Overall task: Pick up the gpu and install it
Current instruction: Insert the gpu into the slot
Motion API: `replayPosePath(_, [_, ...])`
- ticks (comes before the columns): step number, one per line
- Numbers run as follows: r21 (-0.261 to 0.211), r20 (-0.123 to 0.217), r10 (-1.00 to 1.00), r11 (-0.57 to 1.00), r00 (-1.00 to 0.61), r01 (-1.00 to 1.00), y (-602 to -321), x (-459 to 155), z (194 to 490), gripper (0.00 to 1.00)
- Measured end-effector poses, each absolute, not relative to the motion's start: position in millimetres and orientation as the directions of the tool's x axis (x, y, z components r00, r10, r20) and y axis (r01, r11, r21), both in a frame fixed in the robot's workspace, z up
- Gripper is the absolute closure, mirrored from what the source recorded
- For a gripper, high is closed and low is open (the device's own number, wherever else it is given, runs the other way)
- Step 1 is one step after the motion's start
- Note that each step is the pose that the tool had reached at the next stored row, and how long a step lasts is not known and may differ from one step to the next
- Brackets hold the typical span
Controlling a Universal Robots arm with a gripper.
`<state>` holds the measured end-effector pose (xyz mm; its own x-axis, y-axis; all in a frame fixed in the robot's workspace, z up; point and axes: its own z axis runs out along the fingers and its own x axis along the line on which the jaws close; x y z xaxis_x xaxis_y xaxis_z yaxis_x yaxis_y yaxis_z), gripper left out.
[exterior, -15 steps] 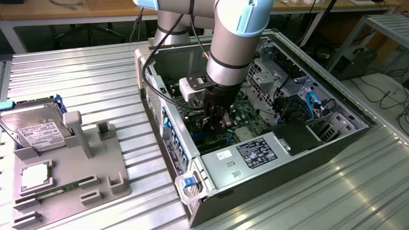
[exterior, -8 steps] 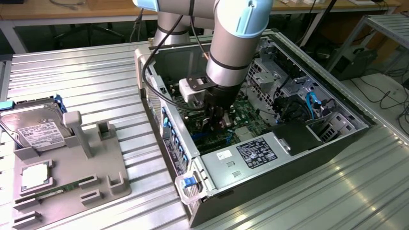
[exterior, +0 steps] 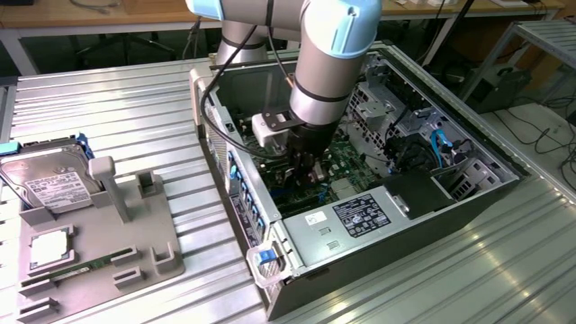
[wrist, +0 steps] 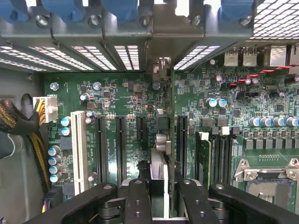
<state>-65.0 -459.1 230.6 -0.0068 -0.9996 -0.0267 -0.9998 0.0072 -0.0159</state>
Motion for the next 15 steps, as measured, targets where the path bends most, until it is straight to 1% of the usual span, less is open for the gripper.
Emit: replayPosePath(15, [-0.016,-0.027,-1.000,0.007,-0.007,-1.000,-459.1,-65.8,229.9,0.72])
